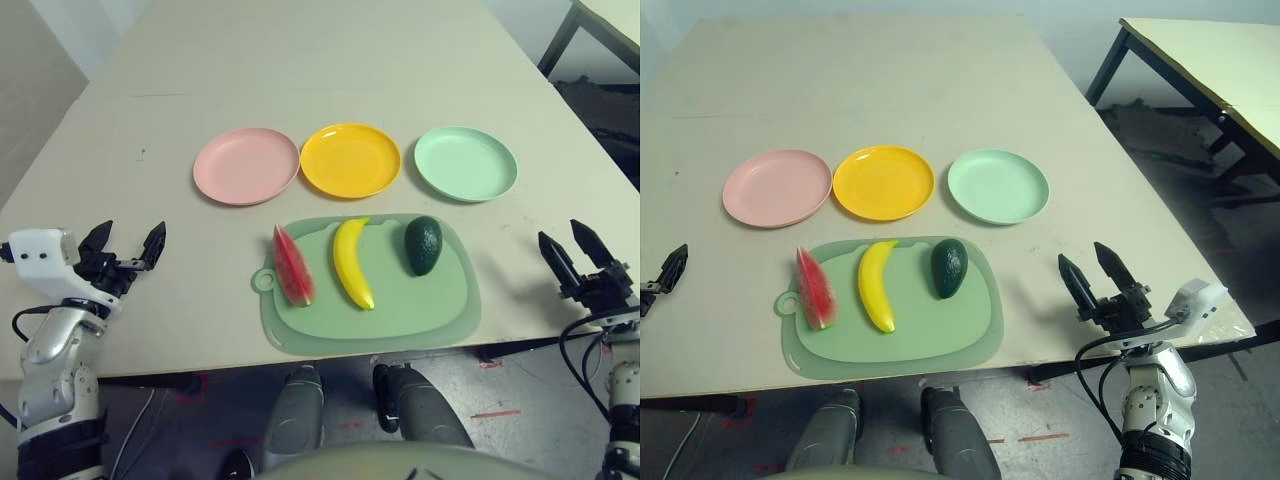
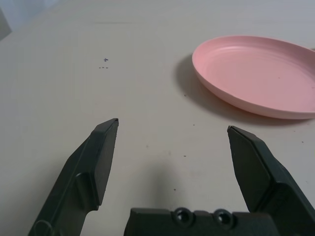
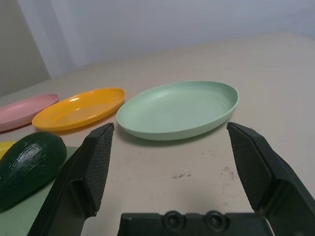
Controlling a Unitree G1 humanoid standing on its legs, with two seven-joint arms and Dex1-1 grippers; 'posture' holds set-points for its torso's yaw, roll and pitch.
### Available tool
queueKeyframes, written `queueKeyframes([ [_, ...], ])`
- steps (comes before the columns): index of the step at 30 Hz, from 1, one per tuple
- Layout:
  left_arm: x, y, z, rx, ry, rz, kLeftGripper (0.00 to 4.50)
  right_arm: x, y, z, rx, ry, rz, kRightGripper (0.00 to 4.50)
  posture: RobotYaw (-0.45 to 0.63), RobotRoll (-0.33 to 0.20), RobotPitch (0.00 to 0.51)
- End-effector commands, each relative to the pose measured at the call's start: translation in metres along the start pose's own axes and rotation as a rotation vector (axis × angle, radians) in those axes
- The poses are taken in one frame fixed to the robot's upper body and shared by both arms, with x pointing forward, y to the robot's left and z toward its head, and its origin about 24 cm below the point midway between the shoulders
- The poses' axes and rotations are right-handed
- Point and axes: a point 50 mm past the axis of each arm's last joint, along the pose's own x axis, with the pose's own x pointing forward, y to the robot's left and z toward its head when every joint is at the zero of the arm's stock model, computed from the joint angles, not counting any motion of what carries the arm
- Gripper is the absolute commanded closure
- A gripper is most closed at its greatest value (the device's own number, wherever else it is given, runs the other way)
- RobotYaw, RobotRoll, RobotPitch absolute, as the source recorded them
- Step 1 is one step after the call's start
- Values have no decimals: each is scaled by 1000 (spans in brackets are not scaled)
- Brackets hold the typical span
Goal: Place the fruits into color-matched plates.
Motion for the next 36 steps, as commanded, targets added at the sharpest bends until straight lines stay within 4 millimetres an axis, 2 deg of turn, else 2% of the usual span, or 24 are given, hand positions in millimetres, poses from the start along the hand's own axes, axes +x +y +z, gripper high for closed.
queueKeyframes([
  [1, 0, 5, 4, 1, -3, 18, 0, 1, 3, 0, 12, -3, -3, 31, 119, 0, 195],
  [5, 3, 5, 10, 8, -19, 12, 0, 5, 3, 2, 11, -11, 0, 31, 123, 0, 194],
  [12, -3, 2, 7, 1, -24, 10, 0, 5, -3, 7, 9, 6, 5, 31, 136, 0, 202],
  [16, -5, -1, 6, -10, -32, -14, 0, 4, -5, 16, -12, 11, 24, 31, 78, 0, 200],
  [19, 1, 2, 14, -9, -83, -118, 0, 7, 5, 29, -56, 26, 108, 31, 31, 0, 192],
  [23, 7, -12, 42, 18, -165, -486, 0, 7, 25, 44, -119, 162, 302, 31, 2, 0, 196],
  [27, 11, -19, 65, 92, -153, -727, 0, -15, 18, 49, -58, 344, 289, 31, -25, 0, 190],
  [29, 13, -23, 69, 120, -131, -785, 0, -25, 20, 54, -31, 370, 299, 31, -37, 0, 187],
  [31, 13, -27, 69, 134, -116, -816, 0, -26, 27, 60, -7, 349, 307, 31, -38, 0, 187],
  [34, 15, -31, 68, 140, -113, -833, 0, -14, 40, 64, -22, 321, 275, 31, -45, 0, 190],
  [36, 16, -34, 67, 132, -112, -839, 0, -1, 42, 64, -92, 355, 206, 31, -58, 0, 188],
])
